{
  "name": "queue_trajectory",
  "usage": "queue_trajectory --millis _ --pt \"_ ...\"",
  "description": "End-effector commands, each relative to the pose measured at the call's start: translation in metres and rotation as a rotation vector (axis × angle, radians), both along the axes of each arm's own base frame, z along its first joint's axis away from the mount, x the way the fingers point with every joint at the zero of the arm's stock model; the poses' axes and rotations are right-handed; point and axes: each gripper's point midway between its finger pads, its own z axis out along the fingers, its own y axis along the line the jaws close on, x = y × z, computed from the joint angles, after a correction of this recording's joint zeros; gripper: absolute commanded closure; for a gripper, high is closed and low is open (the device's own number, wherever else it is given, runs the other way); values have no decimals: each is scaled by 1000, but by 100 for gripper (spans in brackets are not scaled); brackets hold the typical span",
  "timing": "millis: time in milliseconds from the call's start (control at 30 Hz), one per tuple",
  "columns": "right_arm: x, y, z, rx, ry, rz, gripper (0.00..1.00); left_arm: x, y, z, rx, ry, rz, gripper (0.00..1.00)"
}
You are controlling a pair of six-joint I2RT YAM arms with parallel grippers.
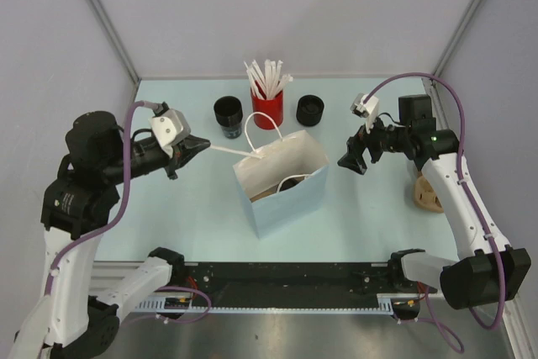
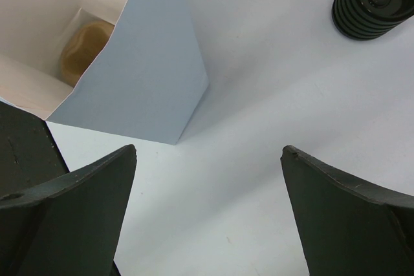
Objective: Pack the takeout coffee
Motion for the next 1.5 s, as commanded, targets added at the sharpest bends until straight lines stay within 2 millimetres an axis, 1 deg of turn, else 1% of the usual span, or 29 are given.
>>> queue_trajectory --millis 0,200,267,300,367,400,433,567,667,867,933,1100,1133,1167,1467 --pt "4 -2 1 -3 -16 -6 0 8 0 -5 41 -3 33 100" --pt "3 -3 1 -7 -18 -10 0 9 -13 -16 70 12 11 100" --pt "3 -3 1 -6 -16 -9 0 11 -16 -17 76 9 7 100" --pt "3 -2 -1 -6 -12 -7 0 9 -20 -19 87 8 -13 100" --pt "4 -3 -1 -8 -10 -10 0 12 -22 -23 113 1 -2 100" --pt "4 -3 -2 -8 -7 -10 0 12 -28 -27 135 1 -22 100" --pt "4 -2 -2 -7 -6 -9 0 17 -26 -31 160 -4 4 100" --pt "6 -2 -4 -11 -2 -10 0 23 -38 -54 233 -5 -14 100" --pt "7 -4 -7 -16 7 -17 0 20 -49 -65 259 -12 -48 100" --pt "9 -4 -11 -24 15 -17 0 20 -65 -68 257 -64 -79 100" --pt "10 -4 -13 -27 22 -19 0 22 -69 -65 239 -95 -78 100" --pt "12 -5 -16 -34 31 -24 0 26 -75 -78 248 -115 -96 100" --pt "12 -6 -16 -36 29 -26 0 27 -78 -78 241 -121 -98 100" --pt "12 -6 -16 -36 30 -26 0 27 -79 -83 248 -112 -104 100" --pt "13 -6 -17 -40 31 -30 0 26 -95 -98 252 -107 -143 100"
